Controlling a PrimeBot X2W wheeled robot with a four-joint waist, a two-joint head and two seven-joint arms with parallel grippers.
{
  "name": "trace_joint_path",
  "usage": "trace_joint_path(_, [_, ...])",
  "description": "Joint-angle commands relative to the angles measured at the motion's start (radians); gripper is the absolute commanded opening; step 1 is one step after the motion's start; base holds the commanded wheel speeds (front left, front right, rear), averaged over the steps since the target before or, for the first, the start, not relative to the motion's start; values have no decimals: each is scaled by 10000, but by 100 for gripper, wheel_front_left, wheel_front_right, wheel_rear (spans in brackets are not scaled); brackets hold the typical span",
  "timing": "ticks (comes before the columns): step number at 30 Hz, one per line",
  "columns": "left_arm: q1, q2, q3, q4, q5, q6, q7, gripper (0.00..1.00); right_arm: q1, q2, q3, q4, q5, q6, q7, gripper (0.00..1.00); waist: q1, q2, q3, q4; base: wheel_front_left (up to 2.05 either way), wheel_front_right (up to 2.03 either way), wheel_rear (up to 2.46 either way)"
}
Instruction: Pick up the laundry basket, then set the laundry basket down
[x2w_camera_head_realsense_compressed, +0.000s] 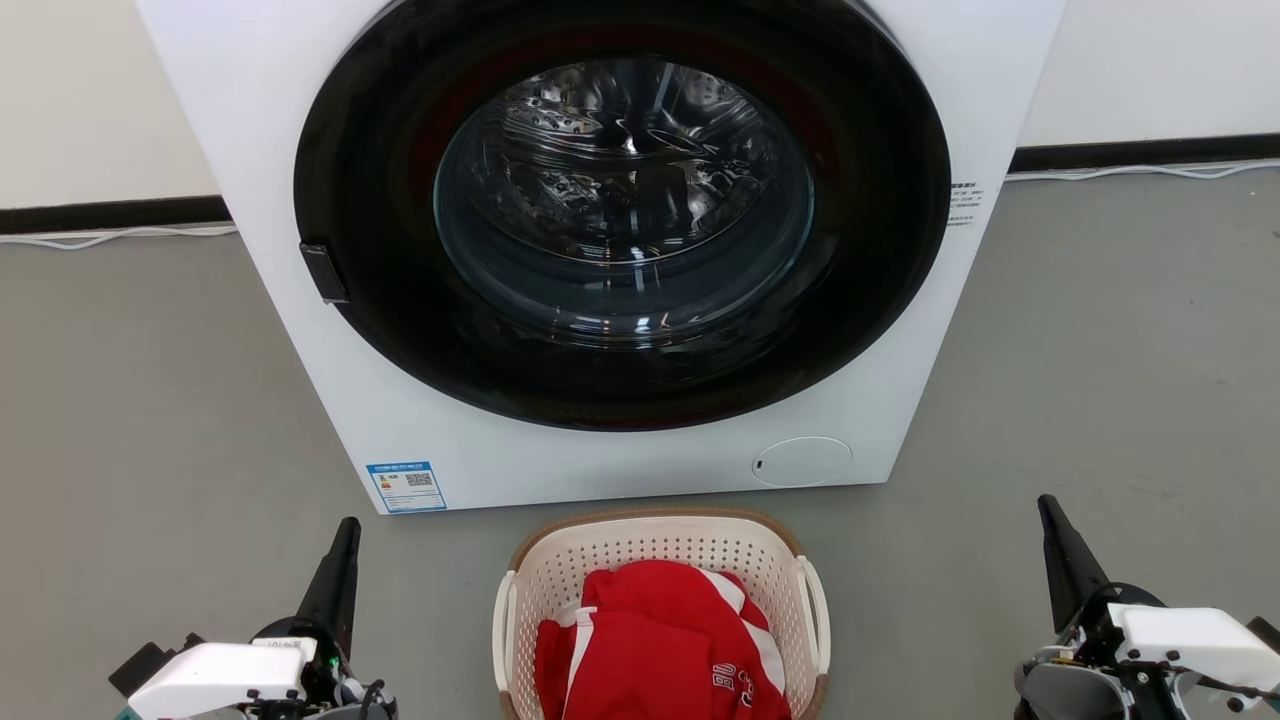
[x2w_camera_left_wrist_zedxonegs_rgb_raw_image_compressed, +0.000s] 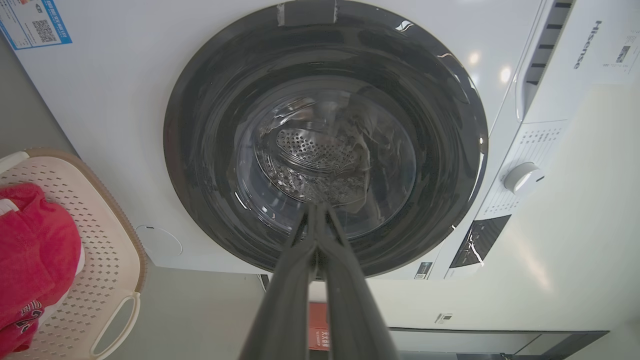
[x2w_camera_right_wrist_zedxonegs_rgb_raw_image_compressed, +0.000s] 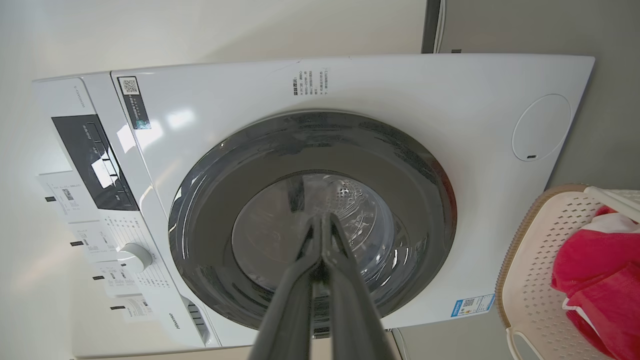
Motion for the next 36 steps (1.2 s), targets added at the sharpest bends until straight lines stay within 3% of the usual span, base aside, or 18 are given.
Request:
trace_joint_path(1, [-558, 133, 295, -292, -51, -73, 16, 0, -415, -41, 182, -297, 68, 71, 77, 0, 0, -1, 0, 0, 0, 0, 0])
trace_joint_path(36, [-558, 133, 295, -292, -51, -73, 16, 0, -415, -41, 182, -297, 68, 71, 77, 0, 0, -1, 0, 0, 0, 0, 0])
